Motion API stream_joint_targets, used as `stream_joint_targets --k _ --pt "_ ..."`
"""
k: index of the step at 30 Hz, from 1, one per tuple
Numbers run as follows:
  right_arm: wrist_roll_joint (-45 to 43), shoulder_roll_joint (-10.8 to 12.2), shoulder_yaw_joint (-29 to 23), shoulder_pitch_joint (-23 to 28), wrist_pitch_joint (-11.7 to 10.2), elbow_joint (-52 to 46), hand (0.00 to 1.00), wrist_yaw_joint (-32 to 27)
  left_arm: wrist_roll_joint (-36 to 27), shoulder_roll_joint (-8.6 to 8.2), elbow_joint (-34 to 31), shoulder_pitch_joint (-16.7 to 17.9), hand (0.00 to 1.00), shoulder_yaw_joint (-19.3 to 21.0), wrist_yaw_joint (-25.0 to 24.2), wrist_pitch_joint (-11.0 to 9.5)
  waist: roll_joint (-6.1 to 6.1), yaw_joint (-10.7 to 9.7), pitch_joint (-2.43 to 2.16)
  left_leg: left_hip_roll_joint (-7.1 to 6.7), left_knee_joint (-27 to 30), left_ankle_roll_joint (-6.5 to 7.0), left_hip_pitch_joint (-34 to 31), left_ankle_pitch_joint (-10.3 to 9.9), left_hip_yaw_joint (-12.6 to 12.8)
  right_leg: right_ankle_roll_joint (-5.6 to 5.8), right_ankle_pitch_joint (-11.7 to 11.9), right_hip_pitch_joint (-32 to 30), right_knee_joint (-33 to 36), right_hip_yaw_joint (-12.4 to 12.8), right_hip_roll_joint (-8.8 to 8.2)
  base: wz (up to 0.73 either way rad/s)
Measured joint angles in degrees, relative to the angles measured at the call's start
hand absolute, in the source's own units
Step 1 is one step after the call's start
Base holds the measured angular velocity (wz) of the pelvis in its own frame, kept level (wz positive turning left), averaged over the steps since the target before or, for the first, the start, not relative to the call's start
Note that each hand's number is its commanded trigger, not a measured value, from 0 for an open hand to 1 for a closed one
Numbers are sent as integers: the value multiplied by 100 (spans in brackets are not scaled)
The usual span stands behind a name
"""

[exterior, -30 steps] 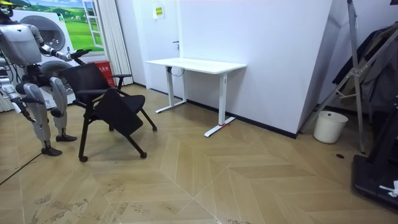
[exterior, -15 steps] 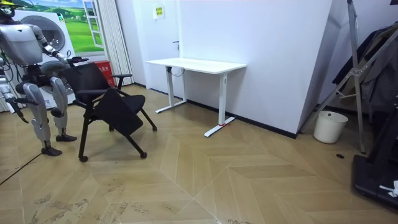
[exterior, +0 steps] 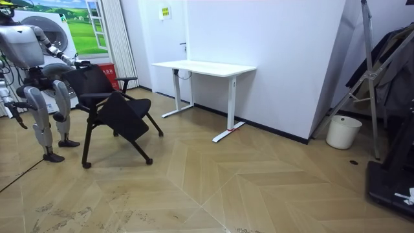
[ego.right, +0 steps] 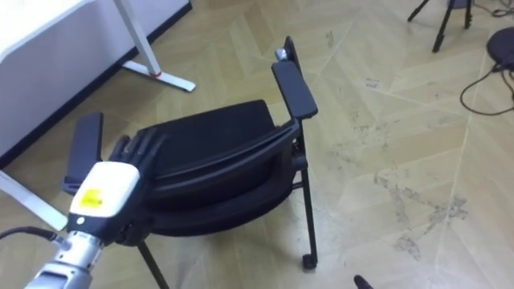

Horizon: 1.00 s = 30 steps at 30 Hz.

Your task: Push chair

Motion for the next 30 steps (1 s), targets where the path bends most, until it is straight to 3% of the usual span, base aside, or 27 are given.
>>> stream_joint_targets --k 2,4,10,15,20,26,30 --pt "-13 1 1 5 0 -11 0 -4 -117 -4 174 -18 0 162 38 -107 -16 11 6 6 0 0 5 0 15 0 0 0 4 13 9 -5" --pt "-33 3 -10 5 0 -38 0 -29 -236 -12 634 -252 0 276 209 -257 -5 66 -6 13 4 0 11 0 38 -1 0 -14 14 52 18 -8" --pt "-268 1 -62 1 -2 -54 0 -69 -561 -38 1336 -659 0 510 367 -356 13 106 -19 37 4 0 16 0 136 -5 2 -66 67 149 48 -9" --pt "-262 -76 -177 67 -2 -61 0 -99 -867 -38 1439 -664 0 889 375 -353 -28 116 -6 52 2 0 66 0 200 -9 4 -63 96 237 73 -8" --pt "-248 -135 -233 194 6 -227 0 -96 -1121 -38 1441 -664 0 950 375 -301 -113 119 -18 52 2 0 79 0 190 -24 14 -48 94 236 74 0" --pt "-228 -130 -264 185 51 -237 0 -44 -1121 -37 1441 -668 0 954 375 -247 -87 96 -26 62 3 0 95 0 186 -38 25 -31 92 225 80 0" --pt "-230 -127 -259 164 54 -233 0 -29 -1114 -37 1441 -682 0 934 373 -229 2 75 -2 73 2 0 109 0 225 -53 43 -43 89 240 90 -2"
